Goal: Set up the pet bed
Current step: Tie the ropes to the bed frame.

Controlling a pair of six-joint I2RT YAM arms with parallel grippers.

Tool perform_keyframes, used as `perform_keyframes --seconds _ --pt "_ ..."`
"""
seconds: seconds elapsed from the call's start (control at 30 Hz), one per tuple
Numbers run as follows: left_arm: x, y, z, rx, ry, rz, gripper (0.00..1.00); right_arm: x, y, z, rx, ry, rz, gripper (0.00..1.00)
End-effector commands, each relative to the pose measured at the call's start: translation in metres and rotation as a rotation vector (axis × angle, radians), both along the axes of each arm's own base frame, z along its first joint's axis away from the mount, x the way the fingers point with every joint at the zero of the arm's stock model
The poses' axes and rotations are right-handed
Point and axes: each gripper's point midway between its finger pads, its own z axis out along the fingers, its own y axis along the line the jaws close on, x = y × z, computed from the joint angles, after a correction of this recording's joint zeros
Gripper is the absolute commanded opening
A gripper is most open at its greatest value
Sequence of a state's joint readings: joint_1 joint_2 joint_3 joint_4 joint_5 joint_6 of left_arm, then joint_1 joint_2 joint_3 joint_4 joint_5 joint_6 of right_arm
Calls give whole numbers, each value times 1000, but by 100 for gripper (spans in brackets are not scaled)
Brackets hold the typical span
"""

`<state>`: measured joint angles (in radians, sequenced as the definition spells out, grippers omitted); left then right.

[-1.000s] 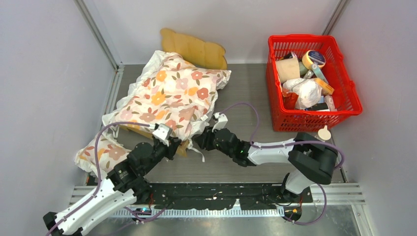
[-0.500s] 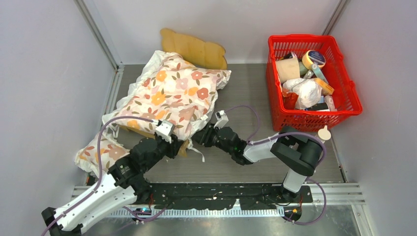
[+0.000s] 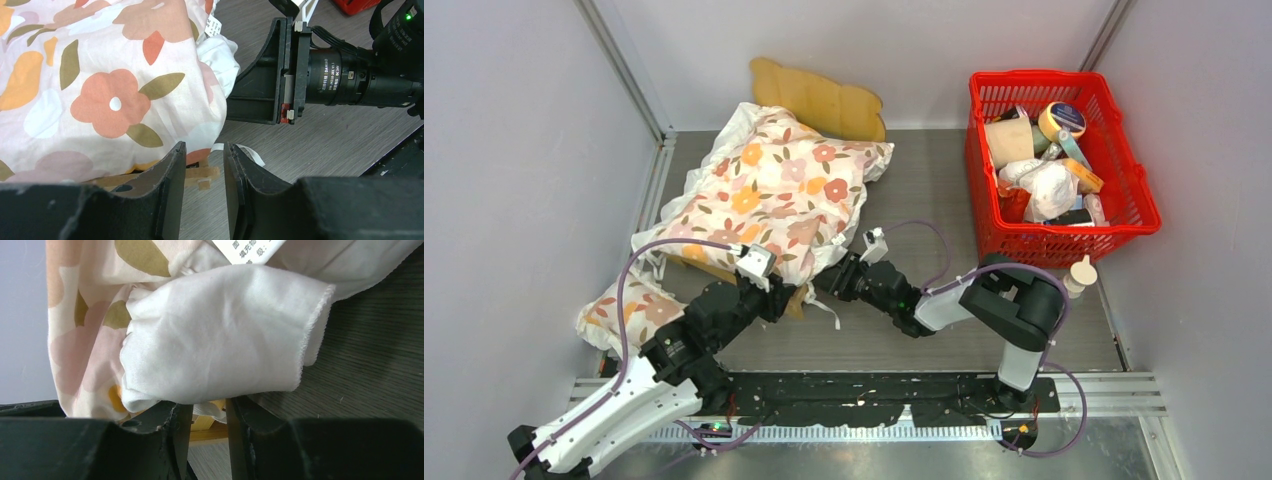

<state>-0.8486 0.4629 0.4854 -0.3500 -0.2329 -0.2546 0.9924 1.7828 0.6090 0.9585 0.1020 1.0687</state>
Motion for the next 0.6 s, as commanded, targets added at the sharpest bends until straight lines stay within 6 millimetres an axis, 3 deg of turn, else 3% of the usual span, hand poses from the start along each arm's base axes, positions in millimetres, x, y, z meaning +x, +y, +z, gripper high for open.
perform_keyframes --seconds 0.0,0.27,0.43,0.57 --pt "3 -2 2 -10 -8 9 37 5 9 25 130 -16 -13 35" --pt "2 -1 3 -16 -7 10 37 5 16 24 216 8 -5 34" --pt "2 1 0 -14 -8 18 37 7 9 27 240 -13 -31 14" --pt "1 2 0 -16 -7 19 37 7 11 32 273 -22 -27 6"
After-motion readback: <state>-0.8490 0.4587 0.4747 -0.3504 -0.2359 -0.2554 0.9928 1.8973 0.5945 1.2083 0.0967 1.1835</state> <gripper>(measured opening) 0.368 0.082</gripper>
